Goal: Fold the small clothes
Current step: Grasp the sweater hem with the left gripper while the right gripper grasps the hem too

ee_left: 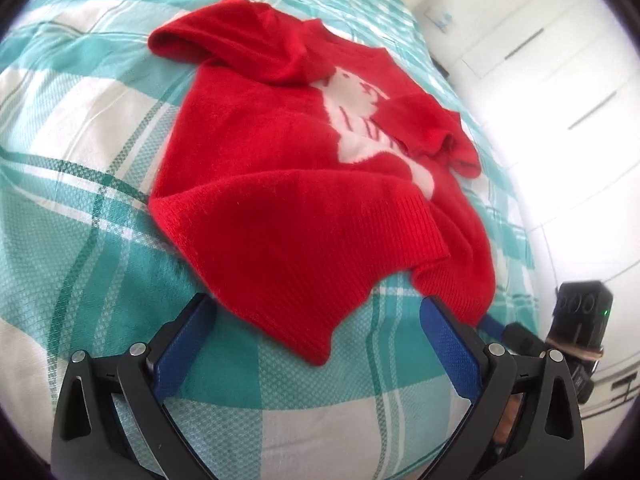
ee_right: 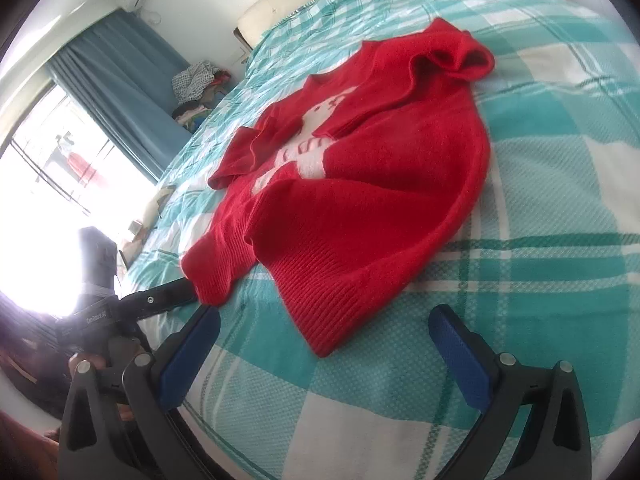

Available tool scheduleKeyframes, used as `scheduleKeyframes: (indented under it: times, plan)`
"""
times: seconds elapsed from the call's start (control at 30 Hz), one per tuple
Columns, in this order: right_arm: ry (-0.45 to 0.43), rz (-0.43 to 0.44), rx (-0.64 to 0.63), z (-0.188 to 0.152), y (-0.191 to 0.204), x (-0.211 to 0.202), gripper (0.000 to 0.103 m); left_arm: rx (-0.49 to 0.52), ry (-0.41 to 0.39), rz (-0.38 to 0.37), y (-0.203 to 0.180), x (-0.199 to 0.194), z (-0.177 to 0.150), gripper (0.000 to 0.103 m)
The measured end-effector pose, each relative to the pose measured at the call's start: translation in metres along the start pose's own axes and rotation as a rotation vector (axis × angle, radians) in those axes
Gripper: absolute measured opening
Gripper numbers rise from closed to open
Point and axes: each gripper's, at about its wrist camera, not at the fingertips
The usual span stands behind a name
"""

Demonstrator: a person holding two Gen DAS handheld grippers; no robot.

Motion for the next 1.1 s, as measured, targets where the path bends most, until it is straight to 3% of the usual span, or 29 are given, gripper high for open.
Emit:
scheduleKeyframes:
  times: [0.03, 0.1, 0.13, 0.17, 0.2, 0.27, 0.43, 0.6, 0.73, 0.87, 0.97, 1.1]
  plan:
    - [-0.007, 0.015, 0.006, 0.001, 0.001, 0.004, 0.103, -0.021, -0.009, -0.009, 0.0, 0.0, 0.002, 0.1]
    - [-0.012, 0.038, 0.004, 0.003, 0.004, 0.011, 0.097, -0.029, -0.017, -0.015, -0.004, 0.003, 0.005, 0.077]
    - [-0.006, 0.043, -0.002, 0.003, 0.005, 0.015, 0.084, -0.016, -0.004, -0.013, -0.007, 0.005, 0.004, 0.041]
    - [0.006, 0.036, -0.013, 0.003, 0.007, 0.02, 0.064, -0.005, 0.016, -0.005, -0.008, 0.01, 0.003, 0.015]
    - [0.018, 0.007, -0.023, 0.003, 0.008, 0.024, 0.039, -0.006, 0.032, 0.014, -0.005, 0.014, 0.002, 0.005]
    - [0.03, -0.051, -0.029, 0.002, 0.007, 0.025, 0.005, -0.022, 0.039, 0.033, 0.003, 0.012, 0.0, 0.003]
    - [0.004, -0.109, -0.062, 0.0, 0.017, -0.02, 0.005, 0.023, -0.04, 0.107, 0.028, -0.041, 0.001, 0.003]
    - [0.056, -0.142, -0.022, -0.013, 0.026, -0.061, 0.004, 0.155, 0.032, 0.177, 0.038, -0.065, -0.014, 0.003]
    - [0.14, -0.247, -0.029, -0.028, 0.022, -0.05, 0.004, 0.243, 0.078, 0.284, 0.036, -0.053, -0.032, 0.002]
    - [0.192, -0.334, -0.027, -0.04, 0.003, -0.03, 0.004, 0.235, 0.121, 0.349, 0.038, -0.033, -0.032, 0.003]
    - [0.195, -0.351, -0.003, -0.043, -0.011, -0.019, 0.004, 0.199, 0.147, 0.383, 0.039, -0.018, -0.031, 0.006]
    - [0.192, -0.357, -0.024, -0.045, -0.007, -0.023, 0.004, 0.183, 0.135, 0.379, 0.039, -0.025, -0.031, 0.009]
Point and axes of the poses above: each gripper's, at about its wrist camera, not at the fingertips, and x roughly the way its jaws point, y to its left, z to its top, and after that the axes turned 15 degrees about z, right-handed
